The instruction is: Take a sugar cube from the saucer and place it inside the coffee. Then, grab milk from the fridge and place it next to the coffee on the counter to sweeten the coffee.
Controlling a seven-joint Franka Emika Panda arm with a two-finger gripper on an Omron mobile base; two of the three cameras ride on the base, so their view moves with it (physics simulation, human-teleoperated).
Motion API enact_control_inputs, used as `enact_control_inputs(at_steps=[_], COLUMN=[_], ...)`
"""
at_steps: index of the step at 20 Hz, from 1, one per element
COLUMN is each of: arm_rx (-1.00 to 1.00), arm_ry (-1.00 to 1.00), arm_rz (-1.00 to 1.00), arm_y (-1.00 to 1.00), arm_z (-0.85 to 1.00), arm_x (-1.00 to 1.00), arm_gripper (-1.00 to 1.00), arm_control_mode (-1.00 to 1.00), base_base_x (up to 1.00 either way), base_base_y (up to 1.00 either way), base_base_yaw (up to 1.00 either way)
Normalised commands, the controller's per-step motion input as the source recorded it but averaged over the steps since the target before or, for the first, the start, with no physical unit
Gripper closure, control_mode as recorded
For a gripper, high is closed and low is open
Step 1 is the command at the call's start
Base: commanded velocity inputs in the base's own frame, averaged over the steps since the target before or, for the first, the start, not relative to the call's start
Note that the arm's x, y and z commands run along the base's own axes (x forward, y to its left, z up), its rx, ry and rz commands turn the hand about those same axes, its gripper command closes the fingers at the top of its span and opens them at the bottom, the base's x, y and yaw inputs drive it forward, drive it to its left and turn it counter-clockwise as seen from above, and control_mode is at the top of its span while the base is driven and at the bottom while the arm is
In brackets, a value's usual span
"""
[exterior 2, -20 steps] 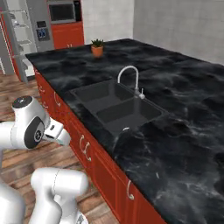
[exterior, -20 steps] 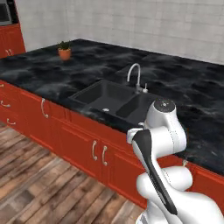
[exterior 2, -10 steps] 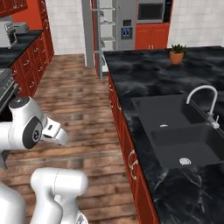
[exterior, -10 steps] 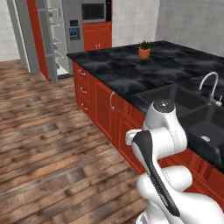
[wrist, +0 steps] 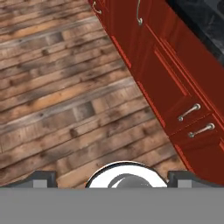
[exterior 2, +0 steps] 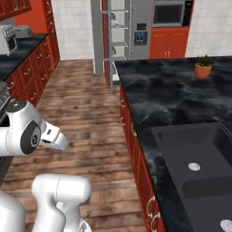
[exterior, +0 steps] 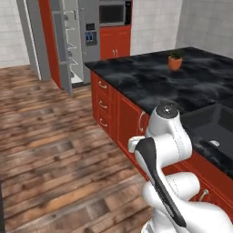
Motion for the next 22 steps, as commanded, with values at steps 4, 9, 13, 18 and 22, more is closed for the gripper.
enact_control_inputs(at_steps=[4, 9, 13, 18, 22], arm_rx=[0.00, 0.00, 0.00, 0.00, 0.00], arm_ry=[0.00, 0.00, 0.00, 0.00, 0.00], arm_rz=[0.00, 0.00, 0.00, 0.00, 0.00], arm_y=[0.00, 0.00, 0.00, 0.00, 0.00], arm_z=[0.00, 0.00, 0.00, 0.00, 0.00], arm_x=[0.00, 0.00, 0.00, 0.00, 0.00], arm_gripper=[-1.00, -1.00, -1.00, -1.00, -1.00], arm_control_mode=[1.00, 1.00, 1.00, 1.00, 1.00], base_base_x=[1.00, 1.00, 1.00, 1.00, 1.00], base_base_y=[0.71, 0.98, 0.89, 0.60, 0.13], base_base_yaw=[0.00, -0.06, -0.10, -0.21, -0.34])
